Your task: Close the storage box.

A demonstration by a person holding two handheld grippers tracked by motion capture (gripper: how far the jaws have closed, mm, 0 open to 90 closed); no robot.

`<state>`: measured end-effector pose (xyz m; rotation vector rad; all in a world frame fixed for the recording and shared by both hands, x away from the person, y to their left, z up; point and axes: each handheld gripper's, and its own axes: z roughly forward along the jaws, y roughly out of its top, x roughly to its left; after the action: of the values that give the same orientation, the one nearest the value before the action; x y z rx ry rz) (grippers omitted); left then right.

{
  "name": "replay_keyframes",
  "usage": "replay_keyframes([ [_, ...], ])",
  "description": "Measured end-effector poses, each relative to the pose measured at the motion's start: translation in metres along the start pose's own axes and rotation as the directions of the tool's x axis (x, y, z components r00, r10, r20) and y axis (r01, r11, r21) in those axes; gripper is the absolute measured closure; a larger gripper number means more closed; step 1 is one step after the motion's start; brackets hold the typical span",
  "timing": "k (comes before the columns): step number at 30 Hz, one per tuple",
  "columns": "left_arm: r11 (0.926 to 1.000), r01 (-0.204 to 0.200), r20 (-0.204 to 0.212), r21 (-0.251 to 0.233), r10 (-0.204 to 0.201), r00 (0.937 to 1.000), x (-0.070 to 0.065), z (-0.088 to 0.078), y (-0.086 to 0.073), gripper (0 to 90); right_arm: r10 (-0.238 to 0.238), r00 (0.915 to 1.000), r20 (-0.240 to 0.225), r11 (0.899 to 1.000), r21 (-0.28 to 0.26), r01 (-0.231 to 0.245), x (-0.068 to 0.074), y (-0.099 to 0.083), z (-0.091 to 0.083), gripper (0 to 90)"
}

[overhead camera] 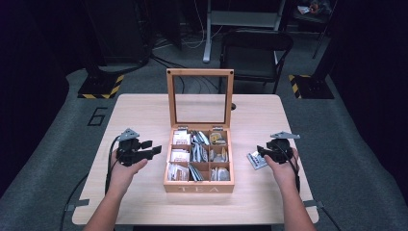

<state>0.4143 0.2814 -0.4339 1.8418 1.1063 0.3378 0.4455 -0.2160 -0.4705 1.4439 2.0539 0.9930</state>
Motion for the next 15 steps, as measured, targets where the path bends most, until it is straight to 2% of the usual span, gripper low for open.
replay_keyframes([
  [2, 1.0, 0.0, -0.001, 0.001, 0.0, 1.0, 0.0, 0.0, 0.0, 46.3, -0.027, 0.9996, -0.003, 1.0, -0.001, 0.027, 0.004, 0.003, -0.001, 51.3],
  [4, 1.0, 0.0, 0.0, -0.001, 0.0, 1.0, 0.0, 0.0, 0.0, 46.3, -0.028, 0.9994, -0.021, 1.0, -0.008, 0.028, 0.008, 0.004, -0.002, 54.2],
  [9, 1.0, 0.001, 0.0, -0.002, -0.001, 1.0, 0.0, 0.0, 0.0, 46.2, -0.014, 0.9993, -0.035, 1.0, 0.001, 0.014, 0.016, 0.009, -0.006, 51.0],
  [15, 1.0, 0.003, 0.003, -0.001, -0.003, 1.0, 0.0, 0.0, 0.0, 45.9, -0.055, 0.997, -0.054, 0.998, -0.012, 0.055, 0.026, 0.018, -0.011, 50.0],
])
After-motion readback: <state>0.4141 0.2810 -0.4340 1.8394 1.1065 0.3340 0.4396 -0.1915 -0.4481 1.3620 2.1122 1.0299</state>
